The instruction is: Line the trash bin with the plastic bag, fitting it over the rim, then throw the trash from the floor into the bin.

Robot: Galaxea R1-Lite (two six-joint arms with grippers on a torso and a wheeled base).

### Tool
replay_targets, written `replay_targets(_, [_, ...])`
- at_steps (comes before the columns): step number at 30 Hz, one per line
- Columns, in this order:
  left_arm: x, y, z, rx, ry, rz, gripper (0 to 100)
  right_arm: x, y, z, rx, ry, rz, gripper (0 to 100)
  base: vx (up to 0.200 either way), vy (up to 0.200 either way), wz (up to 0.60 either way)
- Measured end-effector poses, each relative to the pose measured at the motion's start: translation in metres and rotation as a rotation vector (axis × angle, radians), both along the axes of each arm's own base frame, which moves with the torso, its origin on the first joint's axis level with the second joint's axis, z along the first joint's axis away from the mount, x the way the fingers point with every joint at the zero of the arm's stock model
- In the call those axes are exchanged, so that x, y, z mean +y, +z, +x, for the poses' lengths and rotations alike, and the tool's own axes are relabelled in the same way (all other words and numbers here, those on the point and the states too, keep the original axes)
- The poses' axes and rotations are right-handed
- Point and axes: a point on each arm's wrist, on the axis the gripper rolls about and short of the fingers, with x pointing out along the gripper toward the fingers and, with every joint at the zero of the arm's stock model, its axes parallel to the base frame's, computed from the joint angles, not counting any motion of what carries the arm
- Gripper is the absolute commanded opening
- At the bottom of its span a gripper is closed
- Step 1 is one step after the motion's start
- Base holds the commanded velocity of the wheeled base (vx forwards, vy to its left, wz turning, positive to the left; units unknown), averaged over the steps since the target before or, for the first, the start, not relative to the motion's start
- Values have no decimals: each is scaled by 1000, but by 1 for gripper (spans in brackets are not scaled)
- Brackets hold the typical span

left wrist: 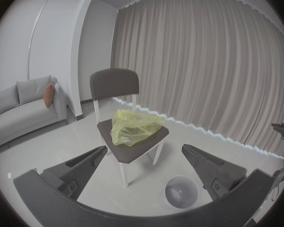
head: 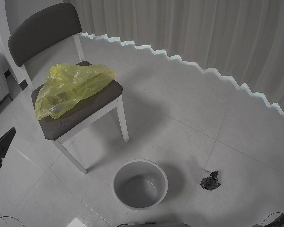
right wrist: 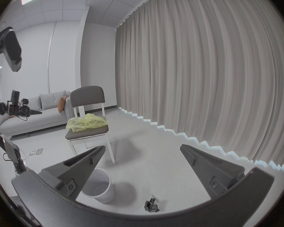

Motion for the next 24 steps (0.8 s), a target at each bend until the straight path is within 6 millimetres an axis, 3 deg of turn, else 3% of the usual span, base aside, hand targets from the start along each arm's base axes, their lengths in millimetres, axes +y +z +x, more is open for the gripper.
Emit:
replay_targets(9, [5,4,99,248,105,28,100,2,8,24,67,25,-2,100,0,0,0])
replay_targets(15, [12,0,150,332,161,38,100,3,9,33,95,33,-2,100,0,0,0])
replay_targets(24, [34,-4,193,373,246,30,100,3,8,39,118,38,-1,100,0,0,0])
